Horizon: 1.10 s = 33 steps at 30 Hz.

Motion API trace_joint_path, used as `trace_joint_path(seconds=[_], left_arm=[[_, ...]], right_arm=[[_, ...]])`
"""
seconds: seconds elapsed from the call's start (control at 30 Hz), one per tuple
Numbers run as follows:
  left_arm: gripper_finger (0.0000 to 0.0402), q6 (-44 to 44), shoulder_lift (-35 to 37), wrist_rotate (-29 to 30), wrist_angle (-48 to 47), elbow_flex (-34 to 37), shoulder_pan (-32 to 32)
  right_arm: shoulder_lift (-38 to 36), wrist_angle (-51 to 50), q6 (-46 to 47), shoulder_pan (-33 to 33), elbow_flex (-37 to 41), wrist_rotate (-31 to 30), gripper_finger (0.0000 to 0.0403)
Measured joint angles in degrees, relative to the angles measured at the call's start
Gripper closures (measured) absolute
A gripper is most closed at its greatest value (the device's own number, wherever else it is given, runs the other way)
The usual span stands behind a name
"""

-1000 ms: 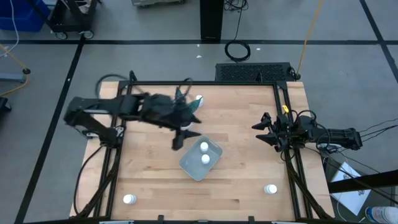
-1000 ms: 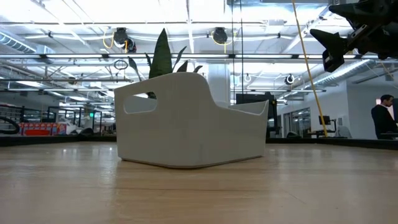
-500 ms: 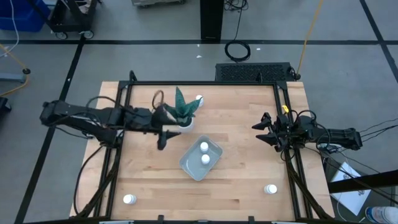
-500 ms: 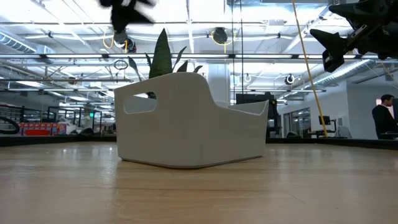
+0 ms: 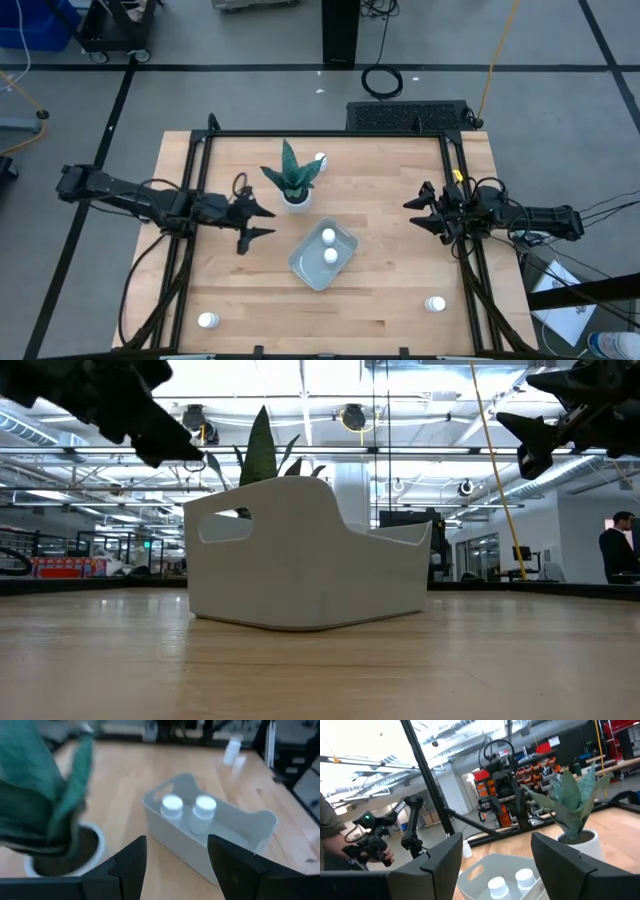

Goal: Pick and place pill bottles into a basket
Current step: Put the white medicine bottle into the gray bin

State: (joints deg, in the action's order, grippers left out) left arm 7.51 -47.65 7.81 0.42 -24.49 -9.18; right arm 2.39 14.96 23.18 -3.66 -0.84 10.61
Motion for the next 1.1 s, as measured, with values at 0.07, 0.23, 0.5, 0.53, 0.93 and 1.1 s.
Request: trace_joint_path(seconds=[0.07, 0.23, 0.5, 0.53, 0.93, 1.1], left_arm=[[0.0188, -1.4, 4.04, 2.09, 2.45, 3.63, 0.05], [0.0188, -1.21, 13.09, 4.97, 8.55, 9.67, 0.21], [0.0188, -6.19, 25.91, -0.28, -2.2, 10.12, 0.21], [0.0188, -6.42, 27.15, -0.26, -2.49, 10.12, 0.21], [0.0188, -6.95, 39.92, -4.52, -6.22, 15.1, 0.21], [0.0188, -5.88, 44.07, -4.83, -6.08, 18.49, 0.21]], right_arm=[[0.13, -0.05, 0.0, 0.02, 0.0, -0.02, 0.0172], [0.18, -0.26, -0.02, 0.02, 0.0, 0.0, 0.0176], [0.22, 0.08, -0.01, 0.01, 0.0, -0.01, 0.0172], [0.22, 0.05, -0.02, 0.01, 0.0, -0.01, 0.0172], [0.22, 0.13, -0.02, 0.02, 0.0, 0.0, 0.0172], [0.22, 0.13, -0.02, 0.01, 0.0, 0.0, 0.0176]])
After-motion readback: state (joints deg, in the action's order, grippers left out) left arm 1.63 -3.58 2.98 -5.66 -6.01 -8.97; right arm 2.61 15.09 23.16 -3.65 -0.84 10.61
